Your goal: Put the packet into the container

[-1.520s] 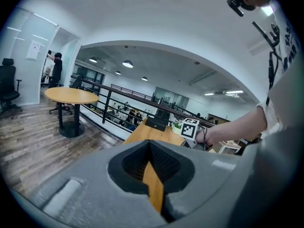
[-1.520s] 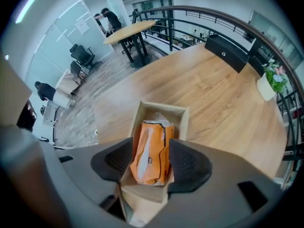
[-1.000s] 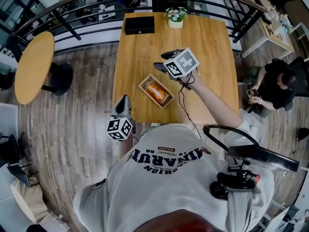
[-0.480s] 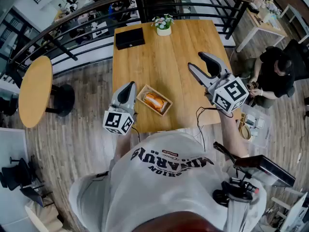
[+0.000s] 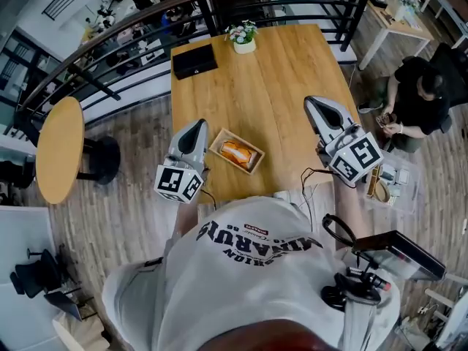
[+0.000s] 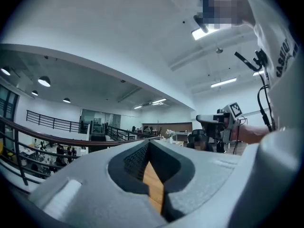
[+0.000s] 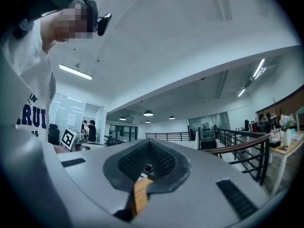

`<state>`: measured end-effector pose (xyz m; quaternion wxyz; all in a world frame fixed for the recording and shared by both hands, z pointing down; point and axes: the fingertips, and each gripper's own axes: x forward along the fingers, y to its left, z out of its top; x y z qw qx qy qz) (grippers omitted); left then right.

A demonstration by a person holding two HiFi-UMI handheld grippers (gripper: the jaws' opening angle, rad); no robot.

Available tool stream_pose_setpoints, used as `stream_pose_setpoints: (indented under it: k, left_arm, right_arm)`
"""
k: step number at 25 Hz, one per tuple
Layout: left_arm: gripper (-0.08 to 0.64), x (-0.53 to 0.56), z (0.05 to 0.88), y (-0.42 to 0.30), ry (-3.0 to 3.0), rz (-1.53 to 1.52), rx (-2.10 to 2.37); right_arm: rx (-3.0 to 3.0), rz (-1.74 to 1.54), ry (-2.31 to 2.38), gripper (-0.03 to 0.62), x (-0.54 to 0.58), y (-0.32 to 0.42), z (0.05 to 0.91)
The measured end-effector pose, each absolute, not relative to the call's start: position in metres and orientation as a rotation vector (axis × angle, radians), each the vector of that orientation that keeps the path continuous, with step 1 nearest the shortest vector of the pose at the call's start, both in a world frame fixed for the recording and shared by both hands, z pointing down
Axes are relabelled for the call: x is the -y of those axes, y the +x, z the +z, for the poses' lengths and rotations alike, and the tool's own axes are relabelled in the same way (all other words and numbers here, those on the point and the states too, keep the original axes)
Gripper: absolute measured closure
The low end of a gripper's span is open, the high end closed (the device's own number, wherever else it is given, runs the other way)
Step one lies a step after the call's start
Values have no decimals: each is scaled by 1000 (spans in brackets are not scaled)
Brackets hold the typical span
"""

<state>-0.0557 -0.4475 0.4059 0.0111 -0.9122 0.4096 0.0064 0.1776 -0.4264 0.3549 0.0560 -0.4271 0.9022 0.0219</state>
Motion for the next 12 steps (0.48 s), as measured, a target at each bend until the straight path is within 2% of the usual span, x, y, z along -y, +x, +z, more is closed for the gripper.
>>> stream_pose_setpoints:
  k: [7,12]
  left_arm:
    - [568,442,413,-73,-2870,28,-1302]
    - [567,431,441,-86,-2937,71,-1352]
  right_arm:
    - [-2777,5,-1302,586,419,154,369]
    - [-2882,-26,-1491,586,412,144,405]
